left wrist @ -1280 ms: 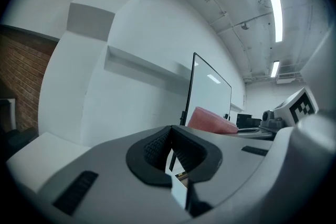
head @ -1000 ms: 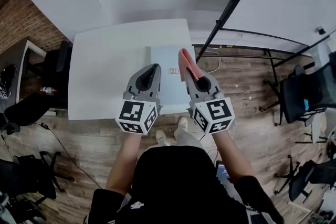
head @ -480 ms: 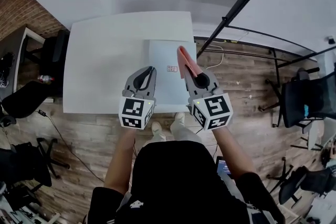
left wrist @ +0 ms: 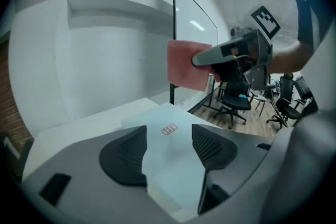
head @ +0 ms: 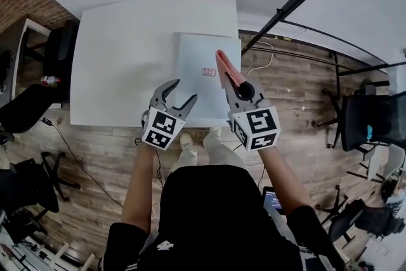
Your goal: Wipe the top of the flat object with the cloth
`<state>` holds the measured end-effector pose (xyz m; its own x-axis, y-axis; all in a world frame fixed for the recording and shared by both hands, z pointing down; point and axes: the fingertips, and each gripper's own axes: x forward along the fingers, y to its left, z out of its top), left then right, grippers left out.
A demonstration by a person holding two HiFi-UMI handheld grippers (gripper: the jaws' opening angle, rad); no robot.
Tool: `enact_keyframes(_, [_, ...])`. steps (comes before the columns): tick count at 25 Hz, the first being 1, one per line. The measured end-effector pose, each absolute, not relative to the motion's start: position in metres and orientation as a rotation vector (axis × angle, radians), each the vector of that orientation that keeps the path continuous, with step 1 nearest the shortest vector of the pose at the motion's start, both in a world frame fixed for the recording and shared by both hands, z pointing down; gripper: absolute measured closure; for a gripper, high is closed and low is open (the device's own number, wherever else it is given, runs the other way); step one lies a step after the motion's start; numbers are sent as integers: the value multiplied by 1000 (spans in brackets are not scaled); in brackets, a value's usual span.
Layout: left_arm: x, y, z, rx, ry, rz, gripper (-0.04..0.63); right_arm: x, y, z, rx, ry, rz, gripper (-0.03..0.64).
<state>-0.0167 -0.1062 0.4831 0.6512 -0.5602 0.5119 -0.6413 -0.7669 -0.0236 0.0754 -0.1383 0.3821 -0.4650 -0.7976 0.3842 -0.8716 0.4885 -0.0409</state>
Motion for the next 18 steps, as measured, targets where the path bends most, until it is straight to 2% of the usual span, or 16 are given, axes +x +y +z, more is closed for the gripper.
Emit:
enact_keyframes(3, [-17,-90,512,2684,-902,847,285,72,-139,392,1388,-2409,335,572])
enact_keyframes(7, [-18,-81,533,2642,-829,877,241,69,-137,406,1361,-2394,345,572])
enact_keyframes(18, [-7,-75,584,2606,-704,1021,225,71,-130,446,1329,-2335,382,573])
